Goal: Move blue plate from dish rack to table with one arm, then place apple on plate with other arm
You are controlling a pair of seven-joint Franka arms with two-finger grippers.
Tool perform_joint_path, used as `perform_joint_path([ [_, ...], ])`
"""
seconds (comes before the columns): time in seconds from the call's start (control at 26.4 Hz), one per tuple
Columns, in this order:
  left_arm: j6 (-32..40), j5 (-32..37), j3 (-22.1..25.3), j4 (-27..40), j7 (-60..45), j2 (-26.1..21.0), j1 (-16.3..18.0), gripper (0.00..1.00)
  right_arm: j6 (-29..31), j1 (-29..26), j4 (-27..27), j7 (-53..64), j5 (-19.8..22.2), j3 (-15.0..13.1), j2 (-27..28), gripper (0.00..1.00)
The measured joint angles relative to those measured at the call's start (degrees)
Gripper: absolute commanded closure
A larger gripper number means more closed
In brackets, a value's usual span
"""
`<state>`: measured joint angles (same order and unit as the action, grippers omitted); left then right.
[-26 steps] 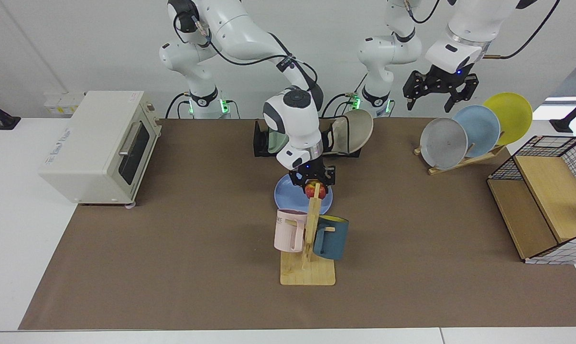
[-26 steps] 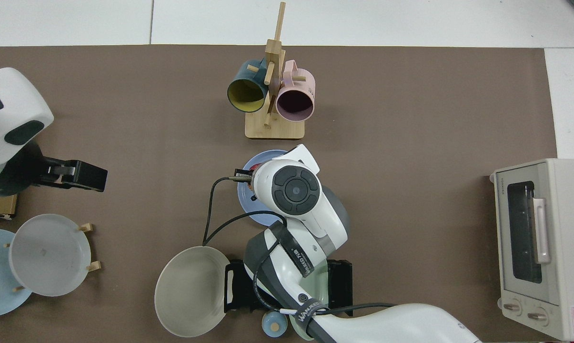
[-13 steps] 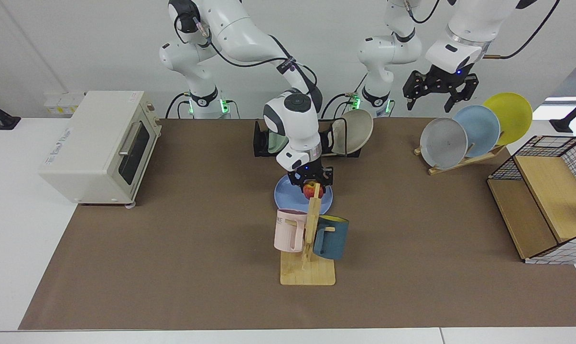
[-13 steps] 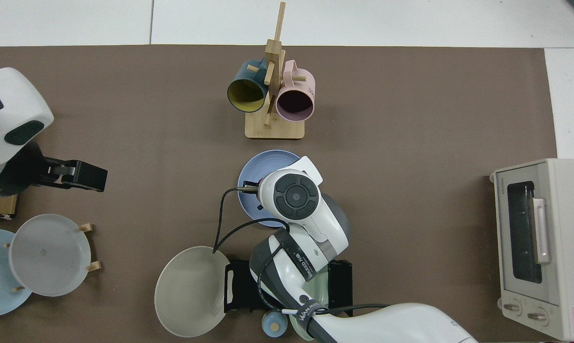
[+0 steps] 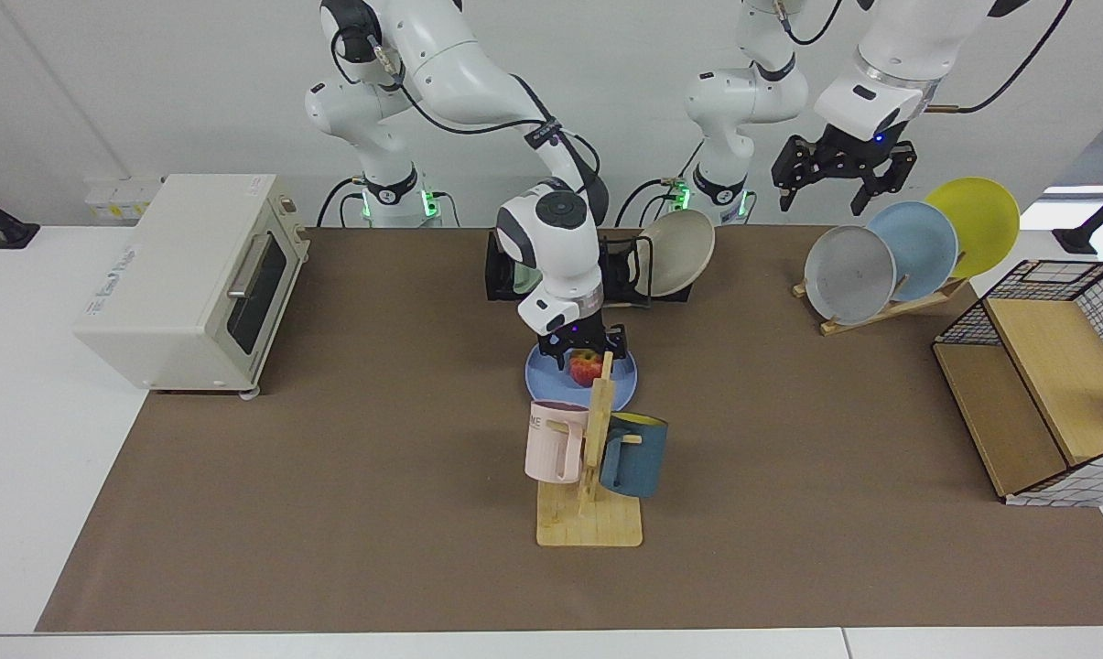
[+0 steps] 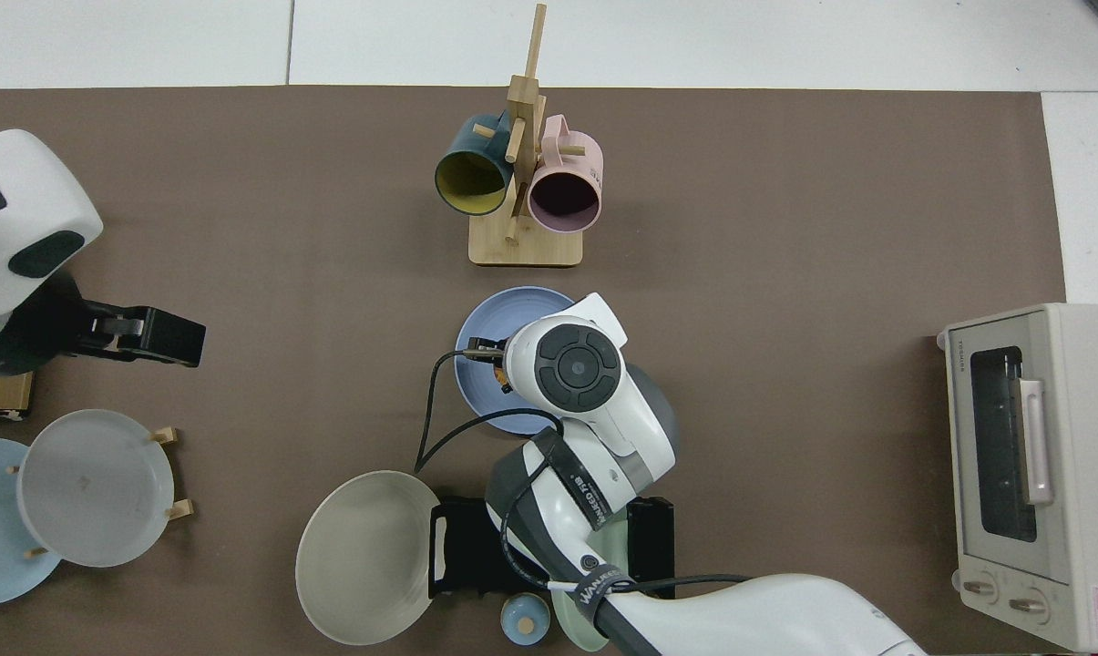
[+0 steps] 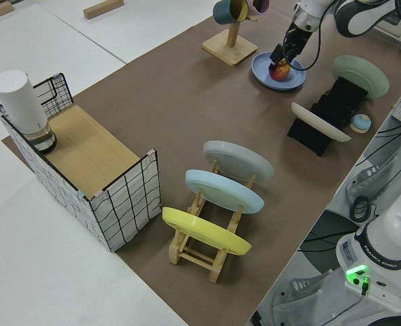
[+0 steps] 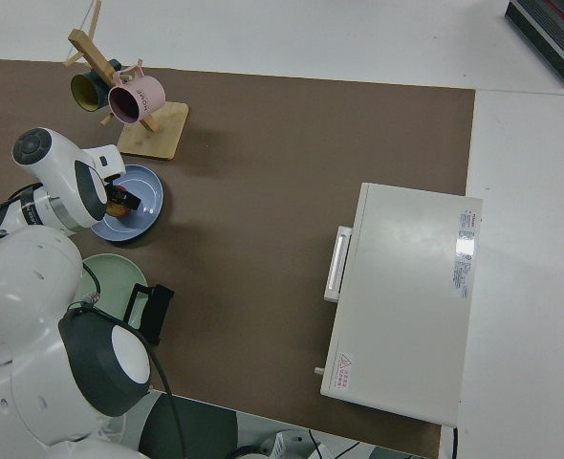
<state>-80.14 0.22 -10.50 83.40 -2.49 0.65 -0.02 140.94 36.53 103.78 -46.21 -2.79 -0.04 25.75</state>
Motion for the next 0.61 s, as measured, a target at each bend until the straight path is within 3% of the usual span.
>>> perform_joint_path([
  [0.27, 0.0, 0.0, 0.0, 0.0, 0.0, 0.0, 0.0, 0.0, 0.0, -1.9, -1.4, -0.6, 0.0, -0.5, -1.6, 0.0],
  [0.61, 0.0, 0.0, 0.0, 0.0, 0.0, 0.0, 0.0, 0.0, -1.8, -9.5, -1.9, 0.0, 0.8, -0.6, -6.6, 0.0],
])
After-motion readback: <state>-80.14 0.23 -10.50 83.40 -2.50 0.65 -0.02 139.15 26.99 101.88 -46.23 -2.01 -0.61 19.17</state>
